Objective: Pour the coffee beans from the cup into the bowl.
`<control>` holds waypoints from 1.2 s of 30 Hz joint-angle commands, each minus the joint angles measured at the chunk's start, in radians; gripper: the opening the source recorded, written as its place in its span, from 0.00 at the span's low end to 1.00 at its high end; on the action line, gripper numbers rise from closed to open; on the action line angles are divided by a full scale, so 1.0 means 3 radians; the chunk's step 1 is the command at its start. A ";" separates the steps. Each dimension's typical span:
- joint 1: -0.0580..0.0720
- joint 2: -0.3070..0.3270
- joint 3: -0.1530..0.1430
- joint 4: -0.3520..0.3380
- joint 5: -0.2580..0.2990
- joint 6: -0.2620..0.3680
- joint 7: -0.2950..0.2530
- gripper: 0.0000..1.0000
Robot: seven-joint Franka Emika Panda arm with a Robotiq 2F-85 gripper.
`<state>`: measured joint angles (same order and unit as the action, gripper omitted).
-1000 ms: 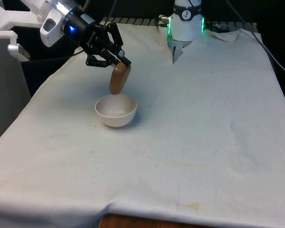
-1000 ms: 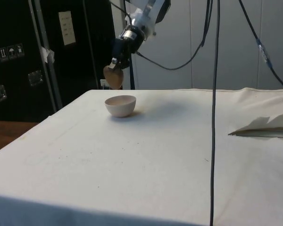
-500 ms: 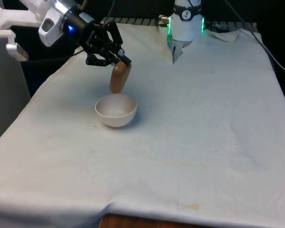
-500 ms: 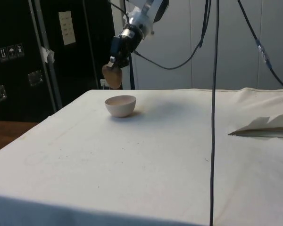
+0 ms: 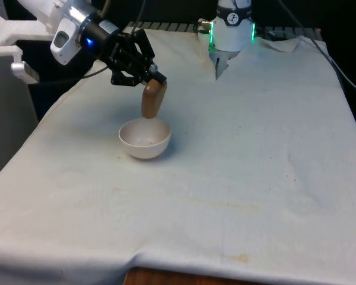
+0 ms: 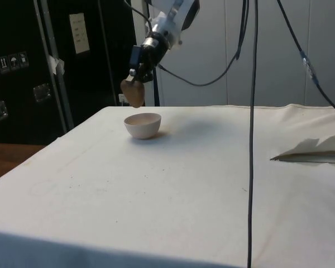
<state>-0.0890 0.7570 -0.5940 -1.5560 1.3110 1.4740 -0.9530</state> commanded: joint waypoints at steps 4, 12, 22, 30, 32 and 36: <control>-0.0040 0.0067 -0.0010 0.0070 0.0083 -0.0143 0.0067 0.03; -0.0070 0.0160 -0.0063 0.0117 0.0257 -0.0337 0.0110 0.03; -0.0097 0.0277 -0.0143 0.0177 0.0483 -0.0553 0.0130 0.03; -0.0140 0.0373 -0.0233 0.0247 0.0643 -0.0760 0.0167 0.03; -0.0150 0.0407 -0.0267 0.0280 0.0680 -0.0807 0.0173 0.03; -0.0123 0.0437 -0.0347 0.0270 0.0753 -0.0837 0.0140 0.03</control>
<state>-0.1260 0.8880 -0.6980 -1.4750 1.5370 1.2230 -0.9110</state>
